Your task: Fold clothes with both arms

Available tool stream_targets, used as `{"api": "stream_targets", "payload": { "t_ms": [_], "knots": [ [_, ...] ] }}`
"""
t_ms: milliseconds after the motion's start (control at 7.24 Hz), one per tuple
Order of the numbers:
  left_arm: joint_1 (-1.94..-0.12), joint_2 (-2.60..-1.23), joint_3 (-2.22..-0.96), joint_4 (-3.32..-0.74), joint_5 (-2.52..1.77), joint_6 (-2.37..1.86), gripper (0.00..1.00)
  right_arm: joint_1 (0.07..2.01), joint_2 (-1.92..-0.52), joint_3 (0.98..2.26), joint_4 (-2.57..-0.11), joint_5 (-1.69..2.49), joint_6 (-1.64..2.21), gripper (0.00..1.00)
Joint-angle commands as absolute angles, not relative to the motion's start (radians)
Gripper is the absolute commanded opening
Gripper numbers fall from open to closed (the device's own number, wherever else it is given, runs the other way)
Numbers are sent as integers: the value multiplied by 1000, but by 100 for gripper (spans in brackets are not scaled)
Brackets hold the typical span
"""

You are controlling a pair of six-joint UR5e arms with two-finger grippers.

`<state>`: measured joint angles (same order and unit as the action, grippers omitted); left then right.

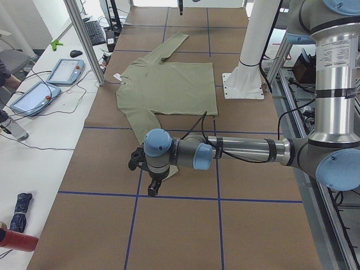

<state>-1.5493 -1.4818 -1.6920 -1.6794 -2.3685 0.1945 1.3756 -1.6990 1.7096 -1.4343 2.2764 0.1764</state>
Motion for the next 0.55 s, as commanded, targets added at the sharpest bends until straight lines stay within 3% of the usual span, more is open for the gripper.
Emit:
{"api": "stream_targets", "payload": {
  "t_ms": [0,414],
  "knots": [
    [-1549,-1479,-1692,-1739,-2370,198,100,1353,-1697,1712,-1433,2276,176,100],
    [-1551,-1464,-1692,-1950,-2367,201,100,1344,-1689,1736,-1233,2275,186,100]
  ]
}}
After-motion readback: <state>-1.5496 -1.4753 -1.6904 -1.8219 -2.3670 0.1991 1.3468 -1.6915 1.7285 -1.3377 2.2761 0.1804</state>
